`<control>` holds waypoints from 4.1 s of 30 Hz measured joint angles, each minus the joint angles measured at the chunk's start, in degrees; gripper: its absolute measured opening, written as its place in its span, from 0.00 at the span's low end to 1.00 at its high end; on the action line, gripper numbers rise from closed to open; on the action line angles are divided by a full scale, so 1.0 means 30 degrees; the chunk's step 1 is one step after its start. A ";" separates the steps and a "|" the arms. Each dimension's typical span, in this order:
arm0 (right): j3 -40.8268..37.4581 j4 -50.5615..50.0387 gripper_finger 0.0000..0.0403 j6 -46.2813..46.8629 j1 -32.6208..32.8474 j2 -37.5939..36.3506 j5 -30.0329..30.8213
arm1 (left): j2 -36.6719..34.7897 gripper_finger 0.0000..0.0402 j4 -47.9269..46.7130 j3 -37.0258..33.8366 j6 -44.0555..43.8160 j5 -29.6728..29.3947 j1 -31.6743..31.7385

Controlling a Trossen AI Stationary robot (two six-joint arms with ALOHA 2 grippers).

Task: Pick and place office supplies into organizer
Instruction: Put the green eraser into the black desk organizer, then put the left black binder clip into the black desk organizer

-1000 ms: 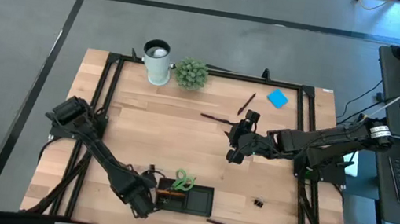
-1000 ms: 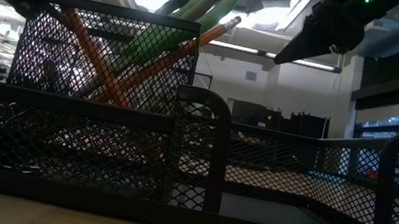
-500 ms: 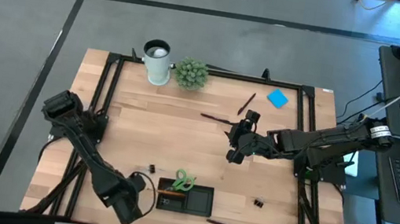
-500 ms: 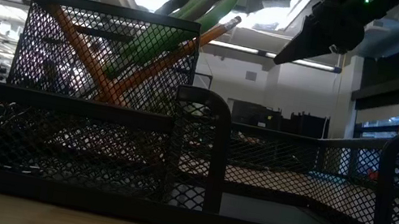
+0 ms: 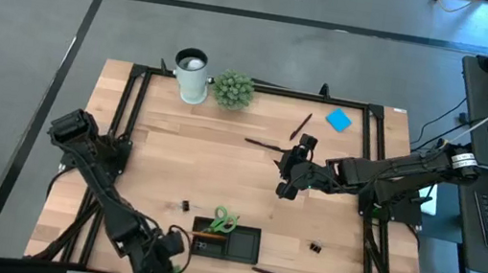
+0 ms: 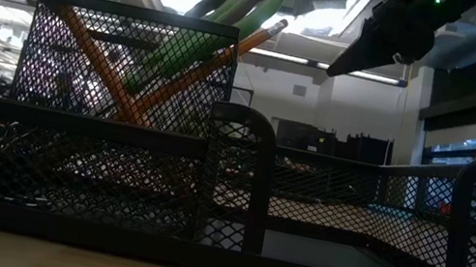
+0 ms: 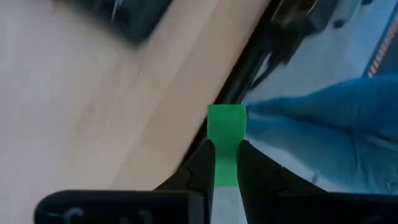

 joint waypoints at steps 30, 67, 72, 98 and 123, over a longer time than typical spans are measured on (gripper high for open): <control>0.0000 0.0000 0.39 0.0138 0.0005 0.0000 -0.0012 | 0.1443 0.12 -0.0085 -0.0007 0.3639 -0.4590 0.2528; 0.0000 -0.0007 0.39 0.0033 0.0005 0.0002 -0.0007 | 0.1443 0.20 -0.0096 -0.0007 0.3778 -0.3275 0.3147; 0.0000 -0.0007 0.39 0.0029 0.0005 0.0000 -0.0008 | 0.1443 0.24 -0.0096 -0.0007 0.3343 -0.3283 0.3147; 0.0000 -0.0015 0.39 -0.0044 0.0005 0.0005 -0.0010 | 0.1412 0.26 0.2547 -0.0020 0.3560 0.5813 0.2968; 0.0000 -0.0022 0.39 -0.0657 0.0005 0.0000 -0.0007 | 0.1115 0.18 -0.2910 -0.0123 -0.5209 0.8412 -0.0472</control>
